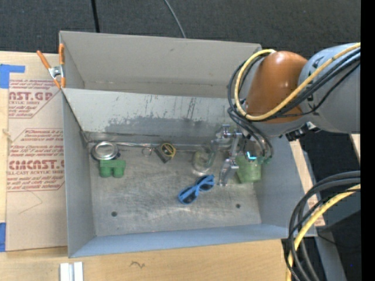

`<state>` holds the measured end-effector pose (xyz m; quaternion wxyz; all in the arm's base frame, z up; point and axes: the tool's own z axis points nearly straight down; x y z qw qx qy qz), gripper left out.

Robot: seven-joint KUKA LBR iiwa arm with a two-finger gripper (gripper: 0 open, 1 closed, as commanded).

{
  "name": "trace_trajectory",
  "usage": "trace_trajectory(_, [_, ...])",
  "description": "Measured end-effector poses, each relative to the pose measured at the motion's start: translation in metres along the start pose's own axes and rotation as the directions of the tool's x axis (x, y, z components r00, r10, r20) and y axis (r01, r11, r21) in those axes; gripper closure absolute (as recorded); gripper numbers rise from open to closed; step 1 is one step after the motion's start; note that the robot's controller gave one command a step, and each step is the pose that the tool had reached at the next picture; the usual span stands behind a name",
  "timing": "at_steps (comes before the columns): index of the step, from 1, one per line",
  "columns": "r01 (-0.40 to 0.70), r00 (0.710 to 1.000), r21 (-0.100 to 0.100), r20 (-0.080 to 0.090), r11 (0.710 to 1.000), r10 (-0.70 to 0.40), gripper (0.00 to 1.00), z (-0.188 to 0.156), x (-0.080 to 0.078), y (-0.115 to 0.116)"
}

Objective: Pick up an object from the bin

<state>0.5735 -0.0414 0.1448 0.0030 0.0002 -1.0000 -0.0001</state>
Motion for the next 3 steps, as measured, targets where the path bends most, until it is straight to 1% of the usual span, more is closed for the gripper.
trace_trajectory(1, [0.208,0.978,0.0,0.006,0.978,-0.208,0.0,0.07,0.046,0.028])
trace_trajectory(2, [0.207,0.978,0.001,0.005,0.978,-0.207,1.0,0.069,0.045,0.028])
trace_trajectory(3, [0.6,0.8,0.007,0.011,0.8,-0.6,1.0,-0.09,0.041,0.037])
